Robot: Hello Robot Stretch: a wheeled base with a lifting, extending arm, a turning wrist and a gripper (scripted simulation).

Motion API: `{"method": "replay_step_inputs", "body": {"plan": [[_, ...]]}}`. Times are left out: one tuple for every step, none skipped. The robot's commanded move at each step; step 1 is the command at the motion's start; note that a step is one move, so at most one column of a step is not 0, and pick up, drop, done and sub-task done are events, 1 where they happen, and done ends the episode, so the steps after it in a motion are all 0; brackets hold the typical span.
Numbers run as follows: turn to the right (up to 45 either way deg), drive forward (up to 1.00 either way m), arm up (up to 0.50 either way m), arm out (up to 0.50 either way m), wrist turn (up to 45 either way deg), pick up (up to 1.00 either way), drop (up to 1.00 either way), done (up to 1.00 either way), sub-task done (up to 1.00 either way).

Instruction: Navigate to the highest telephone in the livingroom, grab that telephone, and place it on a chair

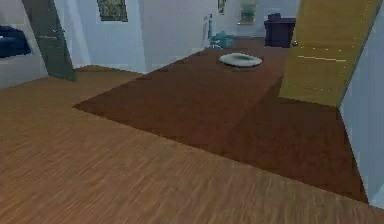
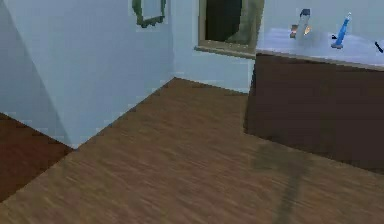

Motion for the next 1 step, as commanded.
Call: {"method": "replay_step_inputs", "body": {"plan": [[0.0, 1.00, 0.00, 0.00, 0.0, 0.00, 0.00, 0.00, 0.00]]}}
